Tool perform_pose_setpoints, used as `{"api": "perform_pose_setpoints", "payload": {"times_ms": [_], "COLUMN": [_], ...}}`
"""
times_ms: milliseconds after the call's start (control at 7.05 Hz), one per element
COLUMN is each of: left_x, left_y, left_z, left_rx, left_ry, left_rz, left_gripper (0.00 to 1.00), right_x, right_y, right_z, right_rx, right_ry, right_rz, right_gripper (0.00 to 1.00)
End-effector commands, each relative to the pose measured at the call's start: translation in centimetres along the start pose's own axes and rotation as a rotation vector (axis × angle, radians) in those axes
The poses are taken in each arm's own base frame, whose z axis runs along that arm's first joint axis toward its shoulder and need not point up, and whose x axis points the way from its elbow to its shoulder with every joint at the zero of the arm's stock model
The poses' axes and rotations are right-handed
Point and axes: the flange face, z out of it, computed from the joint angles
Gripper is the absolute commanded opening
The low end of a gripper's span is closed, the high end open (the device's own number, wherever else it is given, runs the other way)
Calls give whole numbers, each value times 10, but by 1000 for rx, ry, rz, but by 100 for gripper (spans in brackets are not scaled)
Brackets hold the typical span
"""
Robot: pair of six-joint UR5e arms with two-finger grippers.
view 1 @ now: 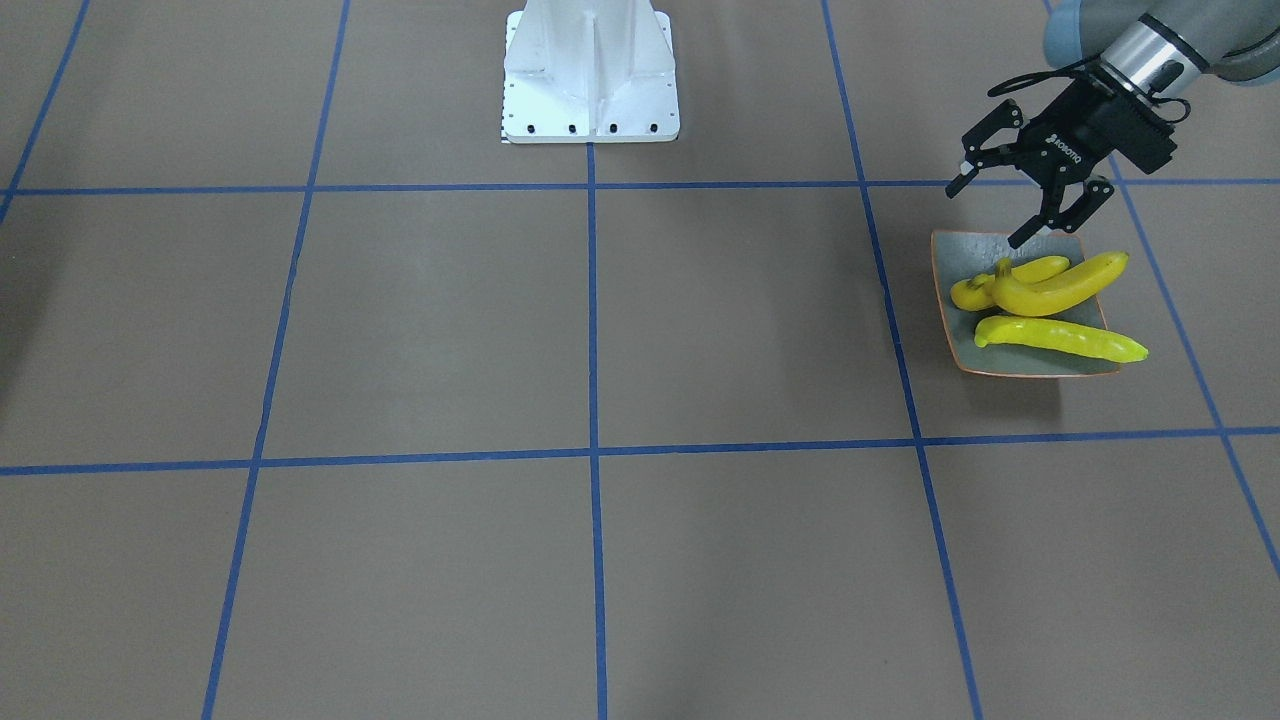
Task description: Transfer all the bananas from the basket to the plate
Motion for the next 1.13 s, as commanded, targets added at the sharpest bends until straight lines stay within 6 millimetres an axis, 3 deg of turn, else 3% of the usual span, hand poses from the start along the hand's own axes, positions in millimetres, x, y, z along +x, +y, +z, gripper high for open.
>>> {"api": "perform_pose_setpoints", "payload": {"times_ms": [0,142,426,567,709,993], "left_x": [0,5,22,40,60,114], "left_y": [0,-3,-27,-50,-73,-127], "left_z": [0,1,9,13,19,26], "left_rx": [-1,4,37,65,90,146], "left_ry": [0,10,48,90,134,249], "left_rz": [-4,-57,-121,-204,-224,-222], "left_gripper": [100,100,100,100,100,100], "right_x": [-74,-138,-275,-343,-396,-449], "right_y": [-114,-164,-235,-275,-301,-322], "right_z": [-24,-44,-82,-94,-107,-137], "right_rx": [86,132,247,295,325,358], "right_ry": [-60,-90,-199,-292,-373,-445], "right_rz": [215,302,419,493,522,468], "right_gripper": [0,0,0,0,0,0]}}
